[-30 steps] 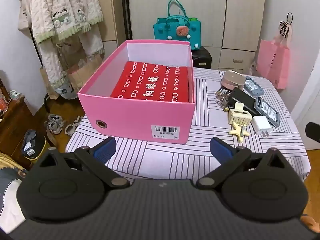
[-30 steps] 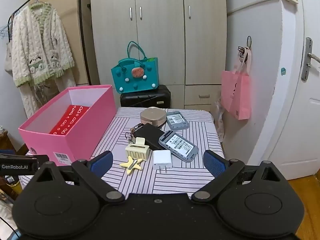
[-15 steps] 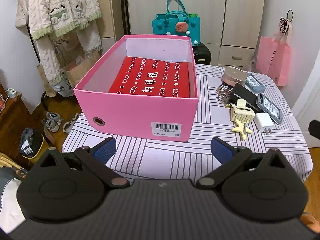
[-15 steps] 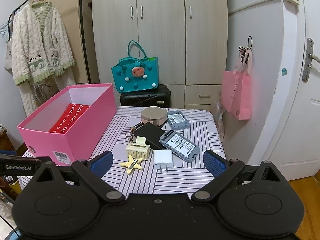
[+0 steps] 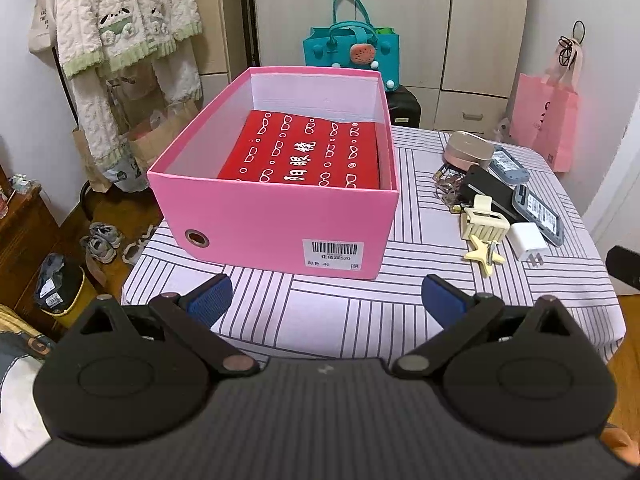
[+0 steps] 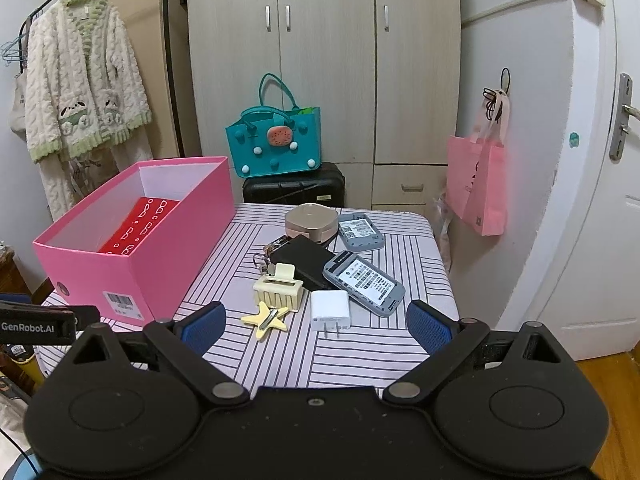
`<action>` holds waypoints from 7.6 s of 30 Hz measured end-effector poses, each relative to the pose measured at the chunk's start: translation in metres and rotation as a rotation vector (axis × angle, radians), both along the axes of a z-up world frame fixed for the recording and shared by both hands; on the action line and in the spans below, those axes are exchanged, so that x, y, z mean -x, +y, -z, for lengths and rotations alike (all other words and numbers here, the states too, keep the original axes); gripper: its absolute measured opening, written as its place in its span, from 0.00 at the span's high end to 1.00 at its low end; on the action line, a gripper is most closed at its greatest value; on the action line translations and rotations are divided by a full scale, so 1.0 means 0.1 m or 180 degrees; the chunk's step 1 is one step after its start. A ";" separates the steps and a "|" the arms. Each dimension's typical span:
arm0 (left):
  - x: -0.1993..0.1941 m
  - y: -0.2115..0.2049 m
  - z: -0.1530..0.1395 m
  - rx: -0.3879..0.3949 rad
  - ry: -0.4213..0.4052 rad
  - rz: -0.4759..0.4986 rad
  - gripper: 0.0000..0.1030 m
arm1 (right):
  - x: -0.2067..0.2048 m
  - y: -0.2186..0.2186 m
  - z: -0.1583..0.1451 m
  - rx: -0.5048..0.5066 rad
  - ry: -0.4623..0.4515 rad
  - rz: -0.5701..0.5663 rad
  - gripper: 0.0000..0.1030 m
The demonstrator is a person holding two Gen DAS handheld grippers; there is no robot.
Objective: Organize rigid objects
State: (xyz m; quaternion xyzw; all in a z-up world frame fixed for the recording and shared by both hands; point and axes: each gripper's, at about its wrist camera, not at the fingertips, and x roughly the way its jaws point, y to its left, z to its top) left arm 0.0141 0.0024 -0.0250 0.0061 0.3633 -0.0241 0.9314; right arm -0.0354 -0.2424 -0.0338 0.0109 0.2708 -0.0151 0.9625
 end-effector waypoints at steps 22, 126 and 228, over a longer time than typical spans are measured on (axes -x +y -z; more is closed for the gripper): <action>0.01 0.02 0.04 -0.0035 -0.0053 0.0018 0.01 | 0.01 0.04 0.05 0.0136 -0.0089 -0.0090 0.04; -2.01 1.21 -0.12 -0.0627 0.0550 0.0883 0.95 | -1.65 0.31 -0.12 -0.0197 0.0527 -0.1516 0.48; -1.83 1.10 -0.16 -0.0397 0.0873 0.0606 0.97 | -1.92 0.06 0.74 -0.0036 0.0795 -0.1239 0.39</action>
